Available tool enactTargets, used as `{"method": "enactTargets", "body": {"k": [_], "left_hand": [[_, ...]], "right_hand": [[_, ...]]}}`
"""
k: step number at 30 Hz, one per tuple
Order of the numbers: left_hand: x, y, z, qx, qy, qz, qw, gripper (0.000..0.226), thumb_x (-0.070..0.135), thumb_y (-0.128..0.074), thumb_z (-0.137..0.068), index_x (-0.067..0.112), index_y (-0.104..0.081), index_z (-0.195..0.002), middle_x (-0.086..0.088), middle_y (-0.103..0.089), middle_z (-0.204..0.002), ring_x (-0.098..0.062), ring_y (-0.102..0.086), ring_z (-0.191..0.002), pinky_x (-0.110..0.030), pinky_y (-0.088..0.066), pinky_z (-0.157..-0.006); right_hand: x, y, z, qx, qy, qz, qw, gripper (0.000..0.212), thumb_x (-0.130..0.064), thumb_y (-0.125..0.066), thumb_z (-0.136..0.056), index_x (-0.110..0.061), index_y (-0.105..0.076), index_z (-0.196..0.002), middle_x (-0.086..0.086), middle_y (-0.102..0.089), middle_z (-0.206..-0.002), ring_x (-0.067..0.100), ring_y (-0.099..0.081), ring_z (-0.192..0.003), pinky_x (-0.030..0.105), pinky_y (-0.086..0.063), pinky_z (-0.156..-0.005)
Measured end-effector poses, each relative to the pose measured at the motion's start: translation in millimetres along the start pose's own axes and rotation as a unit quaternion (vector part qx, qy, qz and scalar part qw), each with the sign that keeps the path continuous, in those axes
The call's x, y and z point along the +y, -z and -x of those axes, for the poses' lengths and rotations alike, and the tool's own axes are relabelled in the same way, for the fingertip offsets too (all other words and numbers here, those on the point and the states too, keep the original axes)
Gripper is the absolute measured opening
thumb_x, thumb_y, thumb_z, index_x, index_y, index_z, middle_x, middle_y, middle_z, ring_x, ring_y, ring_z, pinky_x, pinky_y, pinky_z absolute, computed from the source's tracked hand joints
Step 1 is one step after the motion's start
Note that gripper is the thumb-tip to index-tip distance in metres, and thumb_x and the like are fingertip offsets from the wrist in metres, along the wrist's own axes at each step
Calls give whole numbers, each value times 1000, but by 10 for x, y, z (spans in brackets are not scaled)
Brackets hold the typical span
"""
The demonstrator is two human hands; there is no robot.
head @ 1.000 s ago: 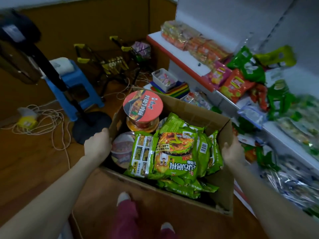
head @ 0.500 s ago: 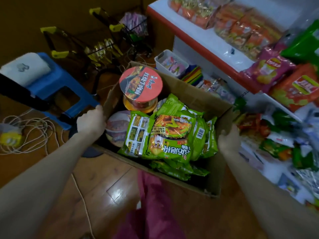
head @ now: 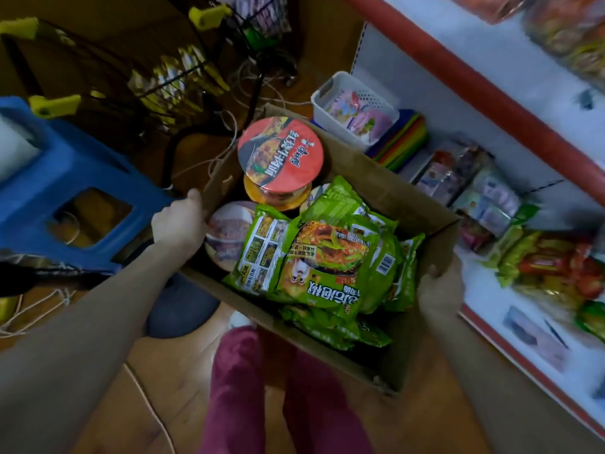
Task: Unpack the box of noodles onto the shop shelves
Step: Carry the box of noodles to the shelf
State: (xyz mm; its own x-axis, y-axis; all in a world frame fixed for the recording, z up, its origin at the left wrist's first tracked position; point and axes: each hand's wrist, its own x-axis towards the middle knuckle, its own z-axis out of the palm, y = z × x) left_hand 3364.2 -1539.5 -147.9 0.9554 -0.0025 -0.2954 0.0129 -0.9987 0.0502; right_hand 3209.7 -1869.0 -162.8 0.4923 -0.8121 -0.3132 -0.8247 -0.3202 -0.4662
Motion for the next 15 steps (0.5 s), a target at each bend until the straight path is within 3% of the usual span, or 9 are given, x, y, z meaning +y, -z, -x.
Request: {"method": "enactTargets", "body": {"k": [15], "left_hand": [[-215,-1356,-1606,-24,-53,-39,998,23,15,-45,-95,-2,-43,-110,-32,-58,-108,-48,-56,-99,-49,-43,-79]], "right_hand": [[111,-1830,-501,11,-91,-54,994,48,-10,-40,-96,-11,-29,-143,21,-50,-133,38,-47,-121,39,-38,-94]]}}
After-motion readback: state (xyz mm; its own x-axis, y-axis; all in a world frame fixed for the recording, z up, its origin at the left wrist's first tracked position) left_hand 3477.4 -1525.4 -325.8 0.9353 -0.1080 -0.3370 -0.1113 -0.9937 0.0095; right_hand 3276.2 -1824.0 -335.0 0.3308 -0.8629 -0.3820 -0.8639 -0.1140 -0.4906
